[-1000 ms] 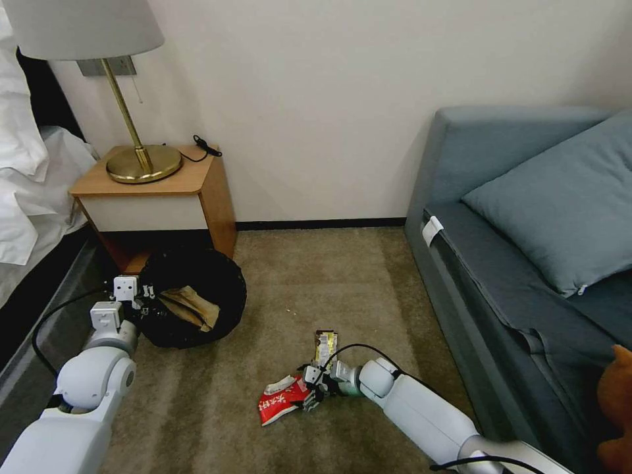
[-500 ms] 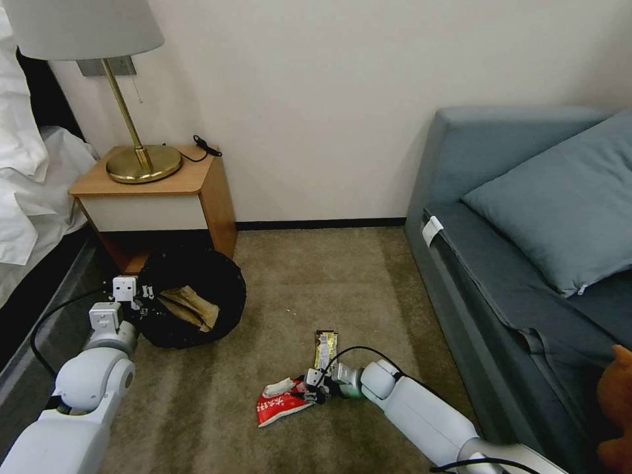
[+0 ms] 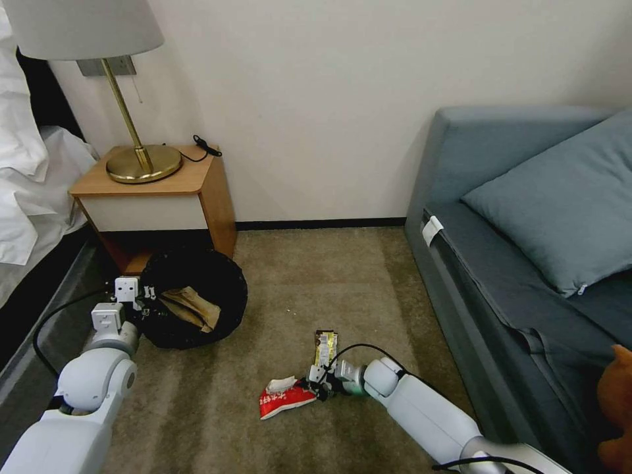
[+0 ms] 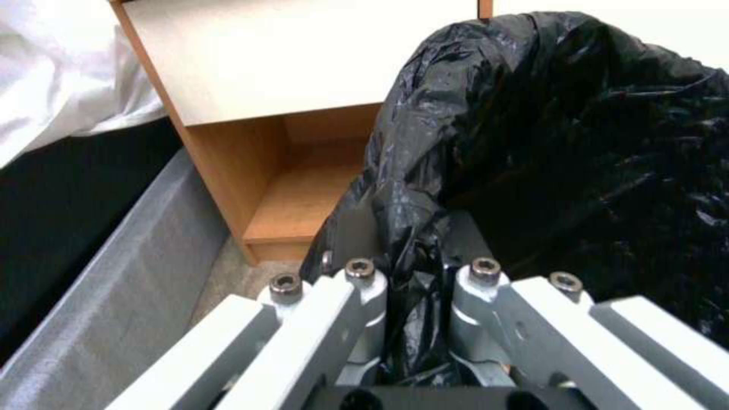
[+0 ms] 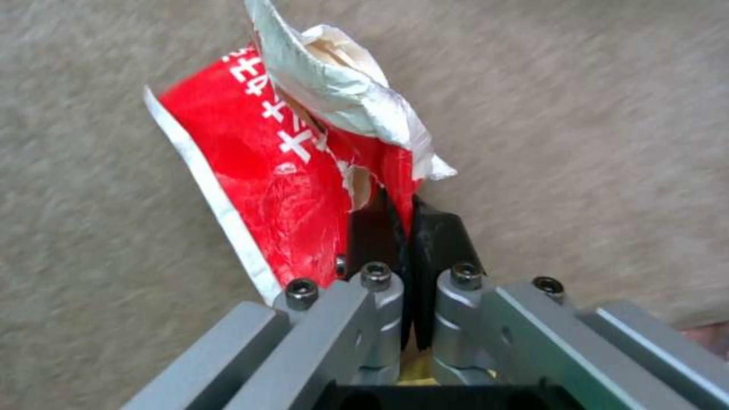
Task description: Pick up the trash bin, then pick up the garbage on the floor and place it into the trash bin.
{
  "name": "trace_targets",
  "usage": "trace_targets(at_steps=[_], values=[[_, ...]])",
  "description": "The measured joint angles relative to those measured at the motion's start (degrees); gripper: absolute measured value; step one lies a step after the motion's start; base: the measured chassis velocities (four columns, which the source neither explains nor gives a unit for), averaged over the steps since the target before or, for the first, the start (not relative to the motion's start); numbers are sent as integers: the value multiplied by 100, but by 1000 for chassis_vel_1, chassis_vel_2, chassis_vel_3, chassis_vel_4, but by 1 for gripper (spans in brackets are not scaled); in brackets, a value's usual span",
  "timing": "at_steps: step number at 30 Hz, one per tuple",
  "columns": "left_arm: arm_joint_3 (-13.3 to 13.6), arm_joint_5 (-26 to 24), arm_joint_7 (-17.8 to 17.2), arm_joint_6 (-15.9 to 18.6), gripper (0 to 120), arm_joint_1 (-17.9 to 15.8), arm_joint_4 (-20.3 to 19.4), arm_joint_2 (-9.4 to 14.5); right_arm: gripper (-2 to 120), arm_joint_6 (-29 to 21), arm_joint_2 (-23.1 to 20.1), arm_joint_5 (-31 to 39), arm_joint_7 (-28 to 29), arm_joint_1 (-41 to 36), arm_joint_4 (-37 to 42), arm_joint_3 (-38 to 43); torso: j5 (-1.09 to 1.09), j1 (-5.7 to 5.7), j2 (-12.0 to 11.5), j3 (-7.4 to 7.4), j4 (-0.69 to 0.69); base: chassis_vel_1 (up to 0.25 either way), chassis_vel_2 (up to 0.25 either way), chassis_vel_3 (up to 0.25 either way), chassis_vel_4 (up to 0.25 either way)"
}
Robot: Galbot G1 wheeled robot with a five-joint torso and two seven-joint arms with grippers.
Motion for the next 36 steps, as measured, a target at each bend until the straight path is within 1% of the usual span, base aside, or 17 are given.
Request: trace_targets(at_steps=[15, 18, 19, 21, 24, 26, 27, 28, 29, 32, 34, 35, 36], values=[[15, -7, 2, 0, 5, -8, 9, 7, 0, 45, -367, 308, -9, 495, 517, 81, 1, 0, 0, 0, 0, 0, 0, 0, 0], [18, -36, 3, 0, 5, -8, -9, 45, 0, 83, -710, 485, -22, 768, 913, 34, 1, 0, 0, 0, 0, 0, 0, 0, 0], [18, -36, 3, 0, 5, -8, -9, 45, 0, 83, -710, 485, -22, 768, 913, 34, 1, 0, 0, 0, 0, 0, 0, 0, 0], [30, -45, 0, 0, 5, -24, -9, 61, 0, 60, -1027, 657, -25, 1082, 1250, -96, 0, 0, 0, 0, -2, 0, 0, 0, 0], [52, -46, -4, 0, 5, -28, -13, 62, 0, 27, -1151, 760, -29, 1296, 1427, -203, 0, 0, 0, 0, -2, 0, 0, 0, 0], [90, -45, -18, 9, 5, -59, -25, 62, 0, -53, -1258, 1010, -26, 1835, 1751, -420, 0, 0, 0, 0, -1, 0, 0, 0, 0], [90, -45, -18, 9, 5, -59, -25, 62, 0, -53, -1258, 1010, -26, 1835, 1751, -420, 0, 0, 0, 0, -1, 0, 0, 0, 0], [106, -47, -21, 24, 5, -77, -29, 66, 0, -93, -1239, 1164, -18, 2201, 1894, -553, -1, 0, 0, 0, 0, 0, 0, 0, 0], [108, -49, -24, 30, 5, -94, -28, 75, 0, -120, -1200, 1236, -12, 2378, 1978, -608, -1, 0, 0, 0, 0, 0, 0, 0, 0], [108, -56, -28, 32, 5, -106, -25, 83, 0, -164, -1135, 1328, -9, 2538, 2095, -640, -1, 0, 1, 0, 0, 0, 0, 0, 0], [109, -69, -34, 38, 5, -112, -21, 91, 0, -346, -984, 1631, 42, 2798, 2440, -745, -1, 0, 1, 0, 0, 0, 0, 0, 0], [109, -69, -34, 38, 5, -112, -21, 91, 0, -346, -984, 1631, 42, 2798, 2440, -745, -1, 0, 1, 0, 0, 0, 0, 0, 0], [109, -70, -34, 38, 5, -100, -22, 86, 0, -405, -879, 1715, 64, 2877, 2568, -822, -1, 0, 1, 0, 1, 0, 0, 0, 0]])
